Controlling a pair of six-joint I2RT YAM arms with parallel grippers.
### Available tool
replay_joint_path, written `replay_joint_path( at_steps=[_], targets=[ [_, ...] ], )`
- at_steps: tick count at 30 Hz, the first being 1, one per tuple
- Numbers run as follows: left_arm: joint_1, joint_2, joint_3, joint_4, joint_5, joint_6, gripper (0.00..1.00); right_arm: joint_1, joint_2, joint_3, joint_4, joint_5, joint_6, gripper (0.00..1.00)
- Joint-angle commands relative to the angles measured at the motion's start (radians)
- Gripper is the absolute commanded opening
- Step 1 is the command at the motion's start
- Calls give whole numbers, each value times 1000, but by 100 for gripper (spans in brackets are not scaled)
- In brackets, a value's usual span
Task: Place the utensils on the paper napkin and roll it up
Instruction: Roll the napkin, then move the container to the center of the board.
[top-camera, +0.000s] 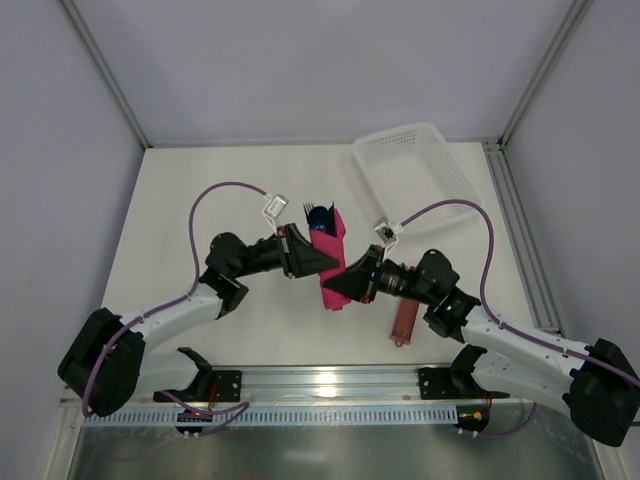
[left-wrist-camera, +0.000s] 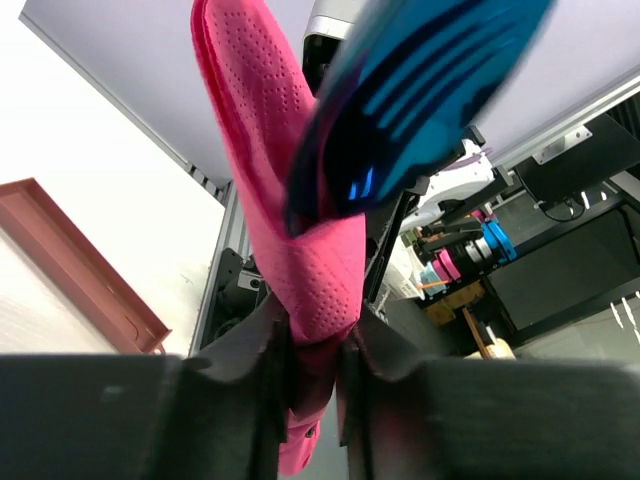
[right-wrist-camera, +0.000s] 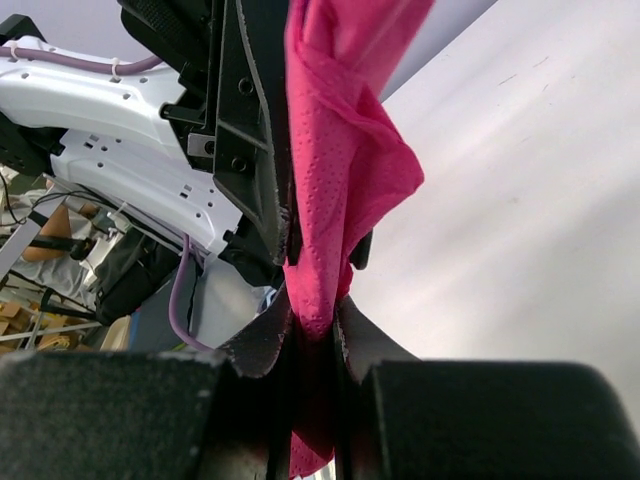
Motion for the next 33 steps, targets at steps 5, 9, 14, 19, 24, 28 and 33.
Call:
replay_joint_path(
  at_steps=[5,9,14,19,24,28,33],
  targets=[
    [-4,44,23,34,-20,-7,0,-35,3,21,92,6,28,12],
    [-4,95,56,32,-21,-11,0,-63,-52,21,-33,34,25,28],
    [1,175,127,-13,-35,17,0,-89,-242,39,-407,171,-37,37],
    [15,251,197,-47,-52,25,0,-134,-359,150,-721,438,-87,40],
    [41,345,296,-69,-81,16,0,-302,-218,312,-966,807,-6,46],
    [72,397,372,-139,-129,9,0,-540,-62,409,-986,743,42,53],
    [98,481,475,-159,-181,-9,0,-782,122,466,-973,617,64,56]
  ],
)
